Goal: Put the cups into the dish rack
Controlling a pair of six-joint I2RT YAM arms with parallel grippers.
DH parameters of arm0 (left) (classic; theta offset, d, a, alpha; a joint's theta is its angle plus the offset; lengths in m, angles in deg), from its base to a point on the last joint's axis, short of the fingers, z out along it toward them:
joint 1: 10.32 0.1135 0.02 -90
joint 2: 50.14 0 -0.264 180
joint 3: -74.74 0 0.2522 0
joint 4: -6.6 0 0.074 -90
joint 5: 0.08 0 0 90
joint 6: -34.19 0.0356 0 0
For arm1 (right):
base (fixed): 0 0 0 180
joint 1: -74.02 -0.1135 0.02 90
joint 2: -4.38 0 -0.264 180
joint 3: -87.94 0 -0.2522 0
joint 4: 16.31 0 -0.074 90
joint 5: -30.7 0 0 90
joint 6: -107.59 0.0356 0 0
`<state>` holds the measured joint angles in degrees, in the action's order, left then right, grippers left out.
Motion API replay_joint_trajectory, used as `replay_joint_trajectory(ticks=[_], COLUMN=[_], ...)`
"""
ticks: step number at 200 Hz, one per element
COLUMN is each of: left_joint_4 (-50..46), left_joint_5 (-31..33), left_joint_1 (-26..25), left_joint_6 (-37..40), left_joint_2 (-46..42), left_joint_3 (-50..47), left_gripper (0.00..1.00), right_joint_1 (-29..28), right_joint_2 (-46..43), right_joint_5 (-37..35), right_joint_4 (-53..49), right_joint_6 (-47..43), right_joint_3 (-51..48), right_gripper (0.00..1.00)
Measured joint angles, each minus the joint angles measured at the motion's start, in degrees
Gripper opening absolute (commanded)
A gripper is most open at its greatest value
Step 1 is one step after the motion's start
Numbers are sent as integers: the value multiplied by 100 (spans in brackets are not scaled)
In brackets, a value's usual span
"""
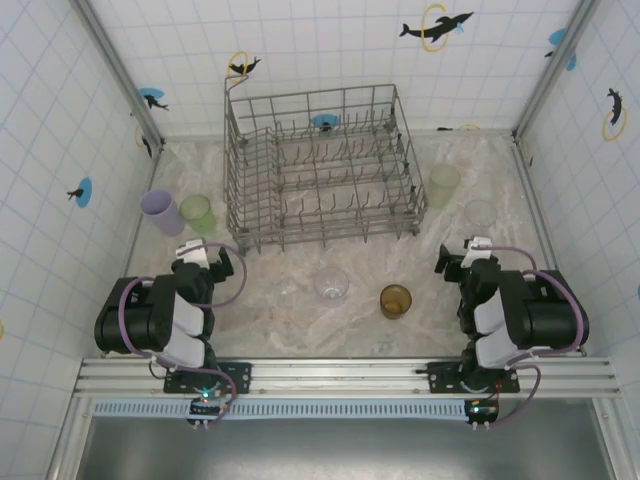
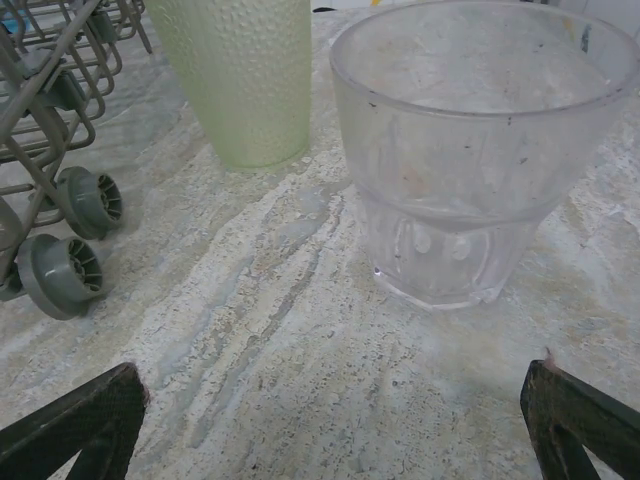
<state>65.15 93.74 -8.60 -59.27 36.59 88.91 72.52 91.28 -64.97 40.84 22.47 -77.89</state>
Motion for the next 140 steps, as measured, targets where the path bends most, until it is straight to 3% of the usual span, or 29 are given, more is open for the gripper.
replay_joint_trajectory(ticks=[140], left_joint_4=[-321], left_joint_5=[7], left_joint_1=[0], left_joint_6=[-4], left_joint_2=[-109], left_joint_3=[85], left_gripper=[98], right_joint_1=[11], right_joint_2=[-26], right_joint_5=[50], right_joint_4=[-9], right_joint_6=[13], right_joint_3=[0], right_gripper=[99])
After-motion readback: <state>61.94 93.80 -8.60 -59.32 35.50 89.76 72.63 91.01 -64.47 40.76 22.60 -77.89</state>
